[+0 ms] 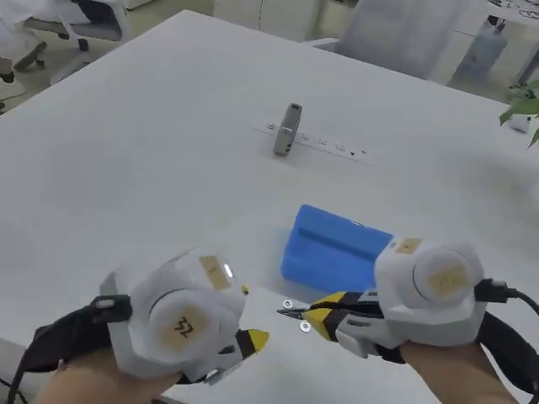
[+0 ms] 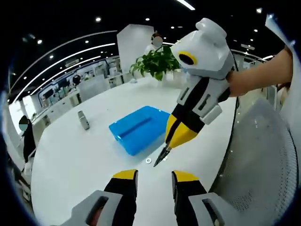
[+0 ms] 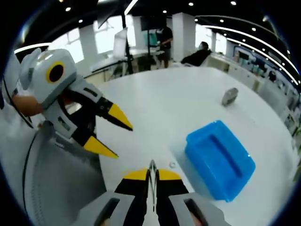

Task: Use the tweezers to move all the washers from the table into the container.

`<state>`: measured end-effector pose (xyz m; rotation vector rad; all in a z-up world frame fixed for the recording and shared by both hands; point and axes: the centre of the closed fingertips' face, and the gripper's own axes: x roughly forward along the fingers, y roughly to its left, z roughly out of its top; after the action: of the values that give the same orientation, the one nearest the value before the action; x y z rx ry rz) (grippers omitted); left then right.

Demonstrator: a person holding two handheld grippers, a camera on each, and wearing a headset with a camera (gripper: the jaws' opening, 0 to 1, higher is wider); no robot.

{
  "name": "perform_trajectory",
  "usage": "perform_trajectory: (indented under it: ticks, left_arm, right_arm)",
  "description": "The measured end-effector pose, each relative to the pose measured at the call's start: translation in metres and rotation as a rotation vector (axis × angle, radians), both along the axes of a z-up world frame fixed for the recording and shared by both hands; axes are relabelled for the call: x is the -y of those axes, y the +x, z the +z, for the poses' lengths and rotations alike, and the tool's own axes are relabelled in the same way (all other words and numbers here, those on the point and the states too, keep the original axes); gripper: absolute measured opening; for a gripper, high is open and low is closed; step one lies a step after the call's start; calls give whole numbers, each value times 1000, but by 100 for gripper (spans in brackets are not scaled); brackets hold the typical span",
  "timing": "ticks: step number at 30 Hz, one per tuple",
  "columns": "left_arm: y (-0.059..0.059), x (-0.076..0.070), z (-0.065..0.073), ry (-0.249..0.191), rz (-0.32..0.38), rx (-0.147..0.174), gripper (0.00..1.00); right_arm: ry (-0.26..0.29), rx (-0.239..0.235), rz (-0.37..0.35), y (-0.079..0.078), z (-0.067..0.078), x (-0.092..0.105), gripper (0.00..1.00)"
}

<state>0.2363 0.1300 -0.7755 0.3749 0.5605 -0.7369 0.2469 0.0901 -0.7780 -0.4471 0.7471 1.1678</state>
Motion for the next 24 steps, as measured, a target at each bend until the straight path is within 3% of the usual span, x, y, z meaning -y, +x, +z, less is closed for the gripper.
perform_trajectory:
  ticks: [1, 3, 8, 12, 16, 19, 20, 21, 23, 24]
  left_arm:
    - [4, 5, -3, -3, -25, 0, 26]
    - [8, 14, -11, -8, -64, -29, 24]
    - [10, 27, -18, 20, -151, -8, 21]
    - [13, 32, -14, 27, -155, 23, 5]
    - [10, 39, -8, -23, -148, 6, 2]
    - [9, 40, -6, -27, -147, 7, 1]
    - [11, 39, -4, -14, -143, 29, 1]
    - [14, 35, -2, 30, -146, 65, 1]
    - [15, 31, -2, 73, -138, 80, 0]
    - [14, 33, -2, 64, -138, 78, 0]
  right_arm:
    - [2, 2, 9, -2, 2, -1, 1]
    - [13, -6, 21, -6, 7, -2, 1]
    - [56, -10, 42, -14, 28, -8, 1]
    - [82, -1, 42, -14, 37, -12, 1]
    - [155, -5, -6, -8, 47, -19, 1]
    - [174, -8, -12, -8, 49, -22, 1]
    - [182, -1, -16, -8, 49, -24, 2]
    - [180, 6, -18, -8, 48, -24, 2]
    - [182, 27, -29, -6, 47, -26, 2]
    - [181, 30, -32, -6, 47, -25, 2]
